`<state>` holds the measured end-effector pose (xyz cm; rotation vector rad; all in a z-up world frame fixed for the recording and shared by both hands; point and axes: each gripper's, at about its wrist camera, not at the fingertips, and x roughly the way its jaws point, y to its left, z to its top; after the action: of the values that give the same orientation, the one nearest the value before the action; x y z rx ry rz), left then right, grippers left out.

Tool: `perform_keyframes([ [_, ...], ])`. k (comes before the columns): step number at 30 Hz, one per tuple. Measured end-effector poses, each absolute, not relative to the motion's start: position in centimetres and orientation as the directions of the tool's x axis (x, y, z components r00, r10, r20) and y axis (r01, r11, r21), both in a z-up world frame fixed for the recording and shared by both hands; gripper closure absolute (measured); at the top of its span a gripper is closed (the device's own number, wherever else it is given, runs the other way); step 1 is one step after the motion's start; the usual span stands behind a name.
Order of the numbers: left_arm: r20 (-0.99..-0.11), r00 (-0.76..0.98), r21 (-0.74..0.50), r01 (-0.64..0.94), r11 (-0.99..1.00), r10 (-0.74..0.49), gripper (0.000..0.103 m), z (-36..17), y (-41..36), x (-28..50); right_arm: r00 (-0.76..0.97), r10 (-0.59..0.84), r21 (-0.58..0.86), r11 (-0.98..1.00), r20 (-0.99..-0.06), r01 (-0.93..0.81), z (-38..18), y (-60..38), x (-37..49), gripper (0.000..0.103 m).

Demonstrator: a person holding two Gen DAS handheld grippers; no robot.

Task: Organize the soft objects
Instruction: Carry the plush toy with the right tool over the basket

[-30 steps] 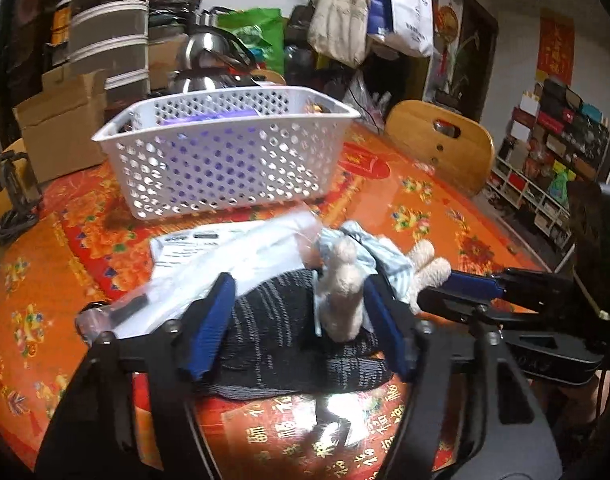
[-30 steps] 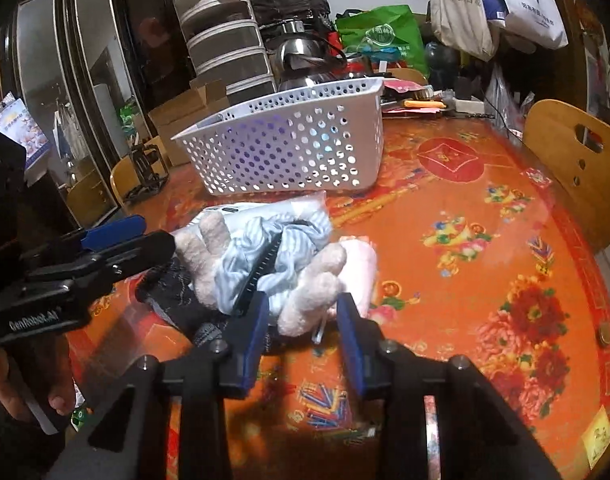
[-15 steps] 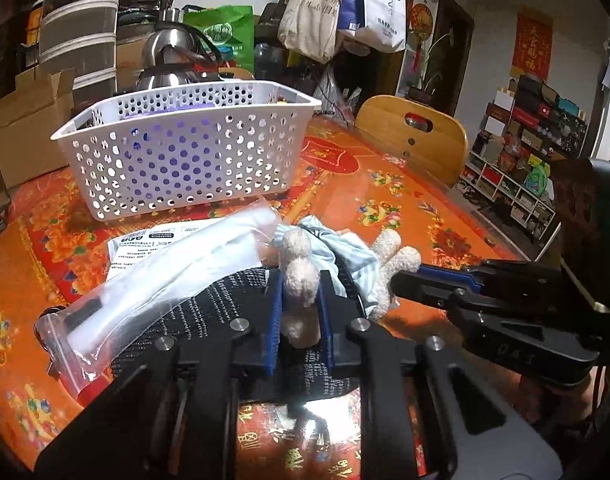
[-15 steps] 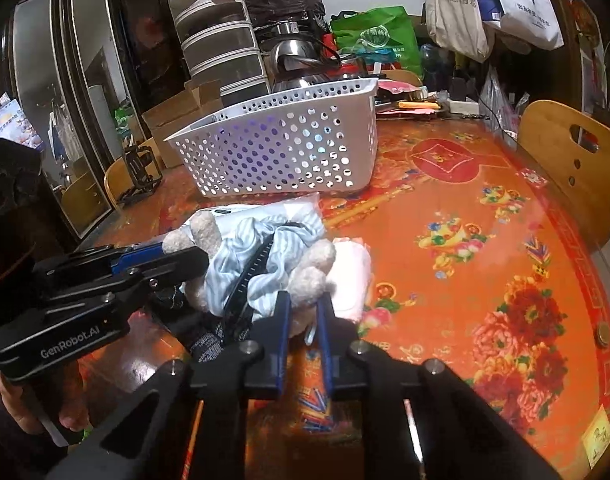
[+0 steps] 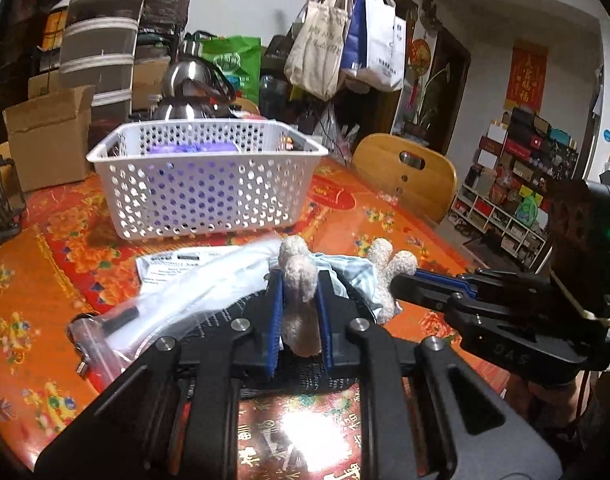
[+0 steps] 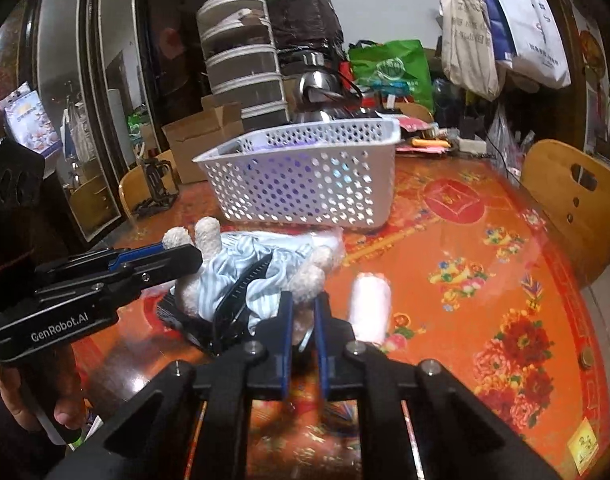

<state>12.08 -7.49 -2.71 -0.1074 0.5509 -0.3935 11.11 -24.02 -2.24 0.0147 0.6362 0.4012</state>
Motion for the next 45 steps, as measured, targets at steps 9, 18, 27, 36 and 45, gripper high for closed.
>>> perform_keyframes([
  [9, -0.450, 0.806, -0.197, 0.331, 0.923, -0.385, 0.089, -1.0, -5.9, 10.9, 0.740, 0.392, 0.117, 0.911, -0.546, -0.396, -0.6, -22.4, 10.8, 0.095],
  [18, -0.422, 0.826, -0.163, 0.336, 0.928, -0.374, 0.089, 1.5, -5.8, 11.7, 0.752, 0.398, 0.099, 0.907, -0.526, -0.410, 1.0, -21.7, 11.6, 0.095],
  [27, -0.381, 0.841, -0.164, 0.347, 0.924, -0.383, 0.089, 8.1, -4.8, 16.6, 0.799, 0.367, 0.001, 0.909, -0.476, -0.417, 6.9, -20.4, 14.9, 0.095],
  [36, -0.442, 0.816, -0.228, 0.301, 0.926, -0.374, 0.089, 11.9, -3.6, 29.0, 0.808, 0.324, -0.053, 0.915, -0.492, -0.399, 11.3, -18.6, 23.8, 0.095],
  [45, -0.563, 0.765, -0.215, 0.231, 0.949, -0.314, 0.088, 9.9, -6.1, 39.3, 0.781, 0.233, -0.081, 0.937, -0.579, -0.340, 9.1, -18.1, 32.3, 0.096],
])
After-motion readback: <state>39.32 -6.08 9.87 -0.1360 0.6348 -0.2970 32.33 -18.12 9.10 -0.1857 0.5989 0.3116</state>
